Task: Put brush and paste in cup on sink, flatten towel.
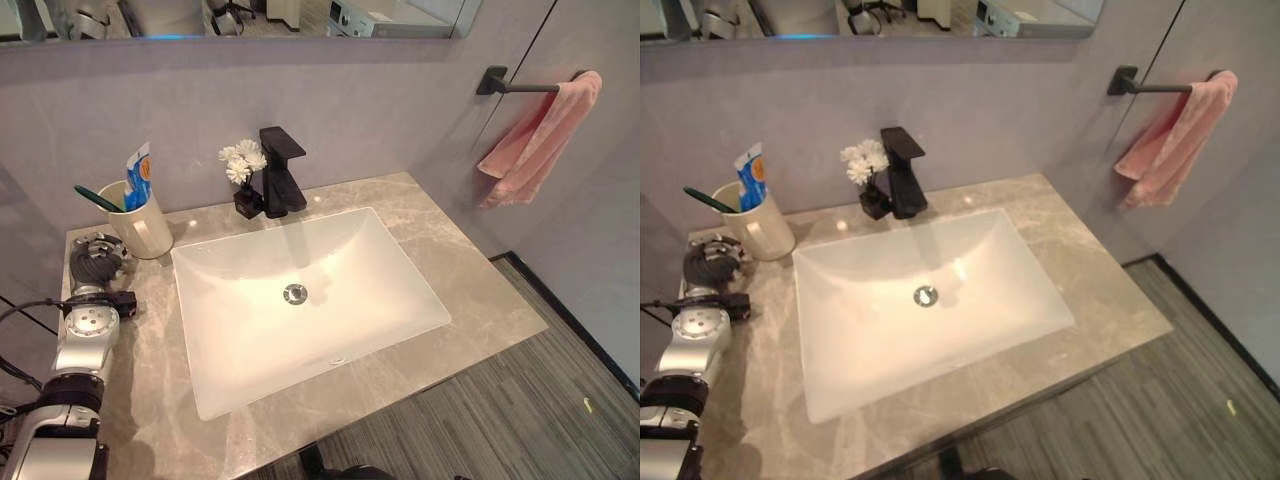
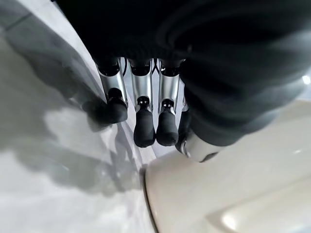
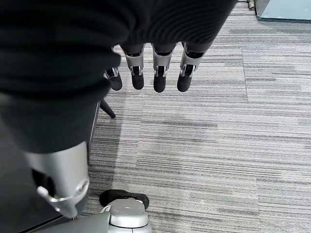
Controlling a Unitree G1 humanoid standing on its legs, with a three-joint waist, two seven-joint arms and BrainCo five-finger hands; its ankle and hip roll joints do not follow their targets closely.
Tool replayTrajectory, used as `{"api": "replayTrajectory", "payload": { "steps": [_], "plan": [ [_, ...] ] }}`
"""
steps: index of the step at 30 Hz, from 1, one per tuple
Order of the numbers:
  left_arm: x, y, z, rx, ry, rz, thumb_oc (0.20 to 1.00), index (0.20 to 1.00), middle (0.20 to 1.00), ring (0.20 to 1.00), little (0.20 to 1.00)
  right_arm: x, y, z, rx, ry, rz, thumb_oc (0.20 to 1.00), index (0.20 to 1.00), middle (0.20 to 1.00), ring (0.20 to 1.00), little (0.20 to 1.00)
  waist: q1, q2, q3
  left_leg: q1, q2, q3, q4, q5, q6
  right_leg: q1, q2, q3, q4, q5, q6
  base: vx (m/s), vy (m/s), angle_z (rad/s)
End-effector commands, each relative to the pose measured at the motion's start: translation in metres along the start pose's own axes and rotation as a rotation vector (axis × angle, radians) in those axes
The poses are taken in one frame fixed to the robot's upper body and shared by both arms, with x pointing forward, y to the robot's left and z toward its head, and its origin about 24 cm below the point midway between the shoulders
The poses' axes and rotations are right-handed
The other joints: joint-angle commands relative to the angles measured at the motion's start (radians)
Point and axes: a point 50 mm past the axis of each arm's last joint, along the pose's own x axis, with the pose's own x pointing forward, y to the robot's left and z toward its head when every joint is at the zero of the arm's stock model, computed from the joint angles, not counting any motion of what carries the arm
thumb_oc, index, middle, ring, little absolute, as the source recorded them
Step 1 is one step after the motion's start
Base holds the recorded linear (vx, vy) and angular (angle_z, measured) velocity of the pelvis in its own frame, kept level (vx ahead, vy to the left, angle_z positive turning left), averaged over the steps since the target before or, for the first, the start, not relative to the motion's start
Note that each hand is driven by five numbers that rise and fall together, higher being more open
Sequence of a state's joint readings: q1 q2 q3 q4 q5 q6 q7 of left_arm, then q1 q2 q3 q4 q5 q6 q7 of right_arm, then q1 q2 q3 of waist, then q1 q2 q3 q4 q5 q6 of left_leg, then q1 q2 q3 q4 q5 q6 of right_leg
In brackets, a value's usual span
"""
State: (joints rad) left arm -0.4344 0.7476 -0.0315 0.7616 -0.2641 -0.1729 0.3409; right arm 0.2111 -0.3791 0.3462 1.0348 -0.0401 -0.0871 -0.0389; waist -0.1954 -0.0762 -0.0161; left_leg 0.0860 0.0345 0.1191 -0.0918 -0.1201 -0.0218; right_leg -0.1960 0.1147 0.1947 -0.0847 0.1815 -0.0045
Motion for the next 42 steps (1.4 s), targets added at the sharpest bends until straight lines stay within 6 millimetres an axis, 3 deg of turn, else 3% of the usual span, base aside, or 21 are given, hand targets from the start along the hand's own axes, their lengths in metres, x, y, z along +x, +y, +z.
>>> {"api": "replayTrajectory", "payload": {
  "steps": [1, 10, 25, 42],
  "plan": [
    [0.01, 0.01, 0.009, 0.072, -0.029, 0.027, 0.2, 0.2, 0.2, 0.2, 0.2, 0.001, -0.028, 0.009, -0.024, -0.042, -0.063, 1.0, 1.0, 1.0, 1.0, 1.0, -0.022, 0.046, 0.028, 0.054, 0.056, -0.01, 0.005, 0.032, -0.013, -0.01, -0.01, 0.025, 0.157, -0.146, 0.106, 0.01, 0.002, -0.05],
    [0.015, 0.011, 0.015, 0.109, -0.037, 0.019, 0.2, 0.2, 0.2, 0.2, 0.2, 0.0, -0.023, 0.007, -0.034, -0.046, -0.043, 1.0, 1.0, 1.0, 1.0, 1.0, -0.025, 0.044, 0.015, 0.082, 0.059, 0.003, 0.005, 0.018, -0.018, 0.022, -0.007, 0.031, 0.136, -0.145, 0.107, 0.02, -0.005, -0.08],
    [0.01, -0.019, 0.016, 0.08, -0.036, -0.053, 0.2, 0.2, 0.2, 0.2, 0.2, -0.004, -0.024, -0.005, -0.031, -0.012, -0.048, 1.0, 1.0, 1.0, 1.0, 1.0, -0.046, 0.054, 0.012, 0.102, 0.067, 0.017, 0.005, 0.011, -0.03, 0.051, -0.001, 0.034, 0.104, -0.143, 0.099, 0.0, 0.0, 0.0],
    [0.015, -0.044, 0.037, 0.024, -0.07, -0.092, 0.2, 0.2, 0.2, 0.2, 0.2, -0.003, -0.028, -0.004, -0.006, -0.009, -0.068, 1.0, 1.0, 1.0, 1.0, 1.0, -0.067, 0.061, 0.035, 0.075, 0.071, 0.014, 0.005, 0.027, -0.039, 0.027, 0.002, 0.031, 0.102, -0.134, 0.096, 0.0, -0.002, 0.0]
  ]
}}
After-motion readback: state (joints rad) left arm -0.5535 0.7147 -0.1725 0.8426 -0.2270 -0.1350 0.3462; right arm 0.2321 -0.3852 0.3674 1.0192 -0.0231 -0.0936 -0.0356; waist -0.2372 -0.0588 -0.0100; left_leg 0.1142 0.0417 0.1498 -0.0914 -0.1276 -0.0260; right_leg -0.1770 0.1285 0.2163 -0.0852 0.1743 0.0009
